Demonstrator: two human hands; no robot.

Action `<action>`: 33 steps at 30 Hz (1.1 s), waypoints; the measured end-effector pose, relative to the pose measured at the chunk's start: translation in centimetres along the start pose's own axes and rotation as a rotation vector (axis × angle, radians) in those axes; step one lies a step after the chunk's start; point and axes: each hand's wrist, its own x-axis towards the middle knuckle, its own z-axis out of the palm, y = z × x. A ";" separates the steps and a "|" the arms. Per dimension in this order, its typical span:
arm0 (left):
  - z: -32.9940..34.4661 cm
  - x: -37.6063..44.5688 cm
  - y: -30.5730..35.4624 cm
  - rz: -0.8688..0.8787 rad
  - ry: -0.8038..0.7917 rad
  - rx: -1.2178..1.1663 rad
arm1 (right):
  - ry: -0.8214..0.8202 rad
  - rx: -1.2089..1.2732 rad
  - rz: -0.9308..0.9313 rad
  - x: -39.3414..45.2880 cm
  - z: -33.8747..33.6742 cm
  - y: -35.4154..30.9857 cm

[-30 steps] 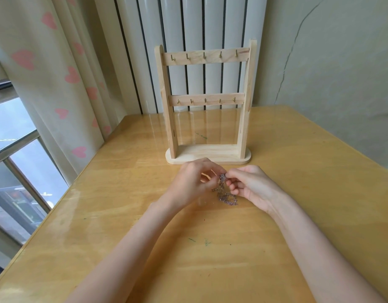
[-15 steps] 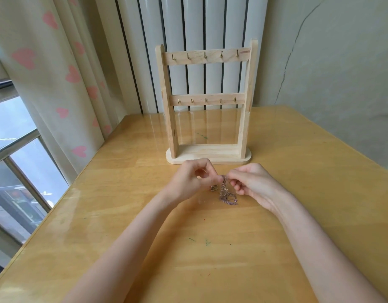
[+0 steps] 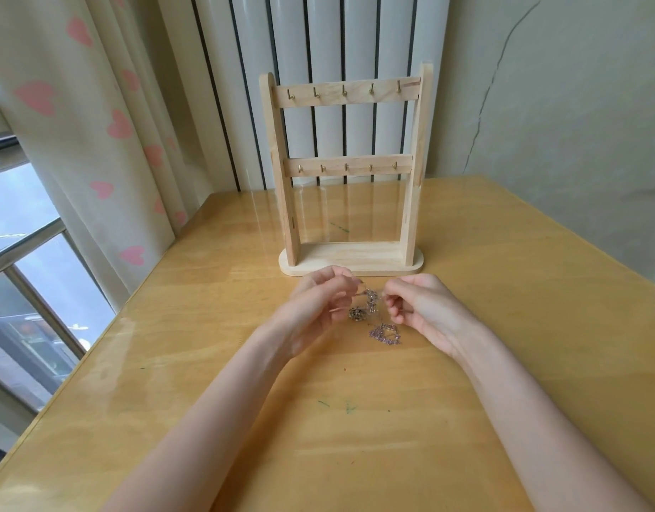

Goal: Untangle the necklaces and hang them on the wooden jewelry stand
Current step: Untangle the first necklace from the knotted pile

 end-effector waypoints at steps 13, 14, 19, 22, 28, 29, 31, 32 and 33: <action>-0.2 0.1 -0.5 0.333 0.049 0.647 | -0.136 0.102 0.075 -0.1 0.4 0.1; 0.0 0.1 -0.5 0.350 0.055 0.637 | -0.159 0.085 0.072 -0.2 0.5 0.1; 0.5 0.0 -0.7 0.374 0.032 0.547 | -0.150 0.033 0.065 -0.3 0.4 -0.2; 0.9 -0.3 -0.6 0.347 -0.019 0.503 | -0.129 0.052 0.098 -0.3 0.6 -0.1; 0.6 -0.6 -0.3 0.197 -0.039 0.442 | 0.041 0.273 -0.002 -0.2 0.2 -0.5; 0.6 -0.5 -0.3 0.175 -0.017 0.418 | 0.054 0.290 -0.034 -0.2 0.2 -0.6; 0.5 -0.4 -0.3 0.131 0.019 0.380 | 0.077 0.234 -0.086 -0.1 0.3 -0.5; 0.4 -0.4 -0.2 0.112 0.022 0.376 | 0.091 0.170 -0.107 -0.1 0.3 -0.4; 0.3 -0.5 -0.1 0.096 0.017 0.381 | 0.103 0.106 -0.124 -0.1 0.4 -0.4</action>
